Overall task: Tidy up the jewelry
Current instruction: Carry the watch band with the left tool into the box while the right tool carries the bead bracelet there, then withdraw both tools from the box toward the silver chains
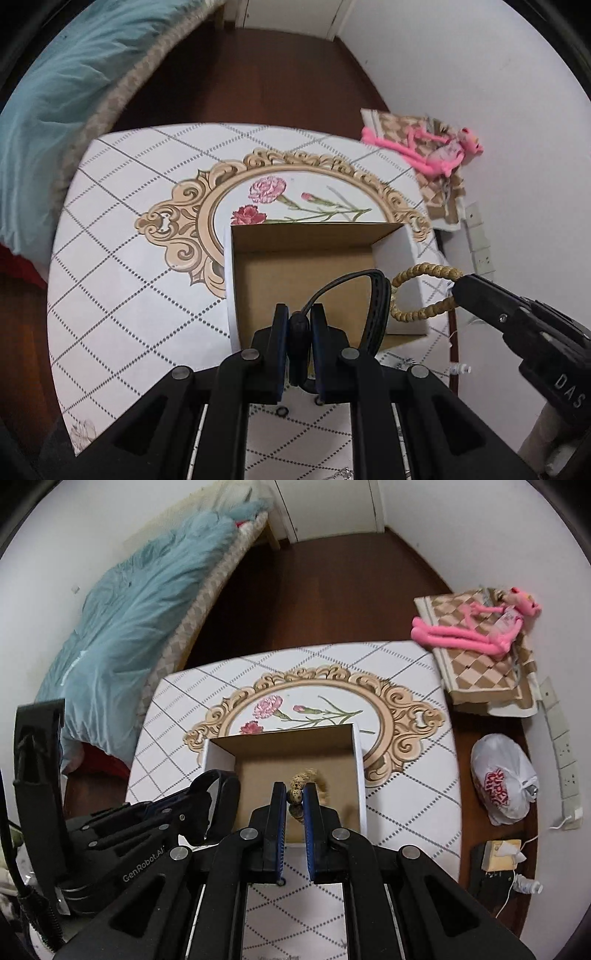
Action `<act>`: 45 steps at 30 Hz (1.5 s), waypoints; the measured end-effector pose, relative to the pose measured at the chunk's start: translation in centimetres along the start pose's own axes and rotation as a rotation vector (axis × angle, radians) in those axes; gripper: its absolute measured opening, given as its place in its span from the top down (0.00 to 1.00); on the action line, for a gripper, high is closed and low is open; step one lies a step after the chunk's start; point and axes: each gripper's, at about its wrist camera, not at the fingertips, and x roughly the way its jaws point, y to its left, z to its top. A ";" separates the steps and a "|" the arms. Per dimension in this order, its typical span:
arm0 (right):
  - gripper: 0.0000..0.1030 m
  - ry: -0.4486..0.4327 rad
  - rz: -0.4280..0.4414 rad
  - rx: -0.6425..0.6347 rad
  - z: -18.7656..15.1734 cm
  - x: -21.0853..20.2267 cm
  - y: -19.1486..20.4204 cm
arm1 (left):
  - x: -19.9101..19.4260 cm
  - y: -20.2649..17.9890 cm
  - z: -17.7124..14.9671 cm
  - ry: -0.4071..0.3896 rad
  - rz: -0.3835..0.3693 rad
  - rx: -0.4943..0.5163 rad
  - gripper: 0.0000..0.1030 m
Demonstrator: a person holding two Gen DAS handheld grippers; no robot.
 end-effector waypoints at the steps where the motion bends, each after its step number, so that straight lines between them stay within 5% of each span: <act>1: 0.91 0.012 0.000 0.000 0.4 0.8 0.0 | 0.6 0.1 0.4 0.014 0.001 0.003 0.91; 8: 0.90 0.088 0.069 0.003 2.4 3.8 -0.6 | 2.1 0.8 2.5 0.074 0.052 -0.034 0.83; 9: 0.90 0.104 0.078 0.009 2.6 4.2 -0.8 | 2.0 0.8 2.7 0.068 0.061 -0.036 0.73; 11: 0.88 0.125 0.087 0.022 2.8 4.7 -1.3 | 1.5 0.9 3.0 0.051 0.080 -0.046 0.37; 12: 0.79 0.137 0.086 0.029 2.9 4.9 -1.6 | 1.2 1.0 3.0 0.039 0.085 -0.047 0.21; 17: 0.37 0.132 0.046 0.017 2.6 4.5 -2.4 | -0.2 1.7 3.0 -0.013 0.147 -0.056 0.18; 19: 0.25 0.119 -0.025 -0.014 2.1 4.3 -2.3 | -0.7 1.8 2.8 -0.037 0.182 -0.047 0.01; 21: 0.12 0.112 -0.101 -0.041 1.7 4.4 -2.3 | -1.1 1.7 2.2 -0.068 0.208 -0.042 0.00; 26: 0.06 0.111 -0.215 -0.072 -0.5 5.2 -2.3 | -1.6 1.5 0.4 -0.133 0.281 -0.023 0.00; 35: 0.05 0.089 -0.276 -0.056 -2.5 5.4 -2.5 | -1.3 1.7 -1.8 -0.137 0.332 -0.036 0.00; 45: 0.05 -0.011 -0.298 -0.041 -3.3 0.8 -2.0 | -4.6 0.3 -3.4 -0.199 0.330 -0.033 0.00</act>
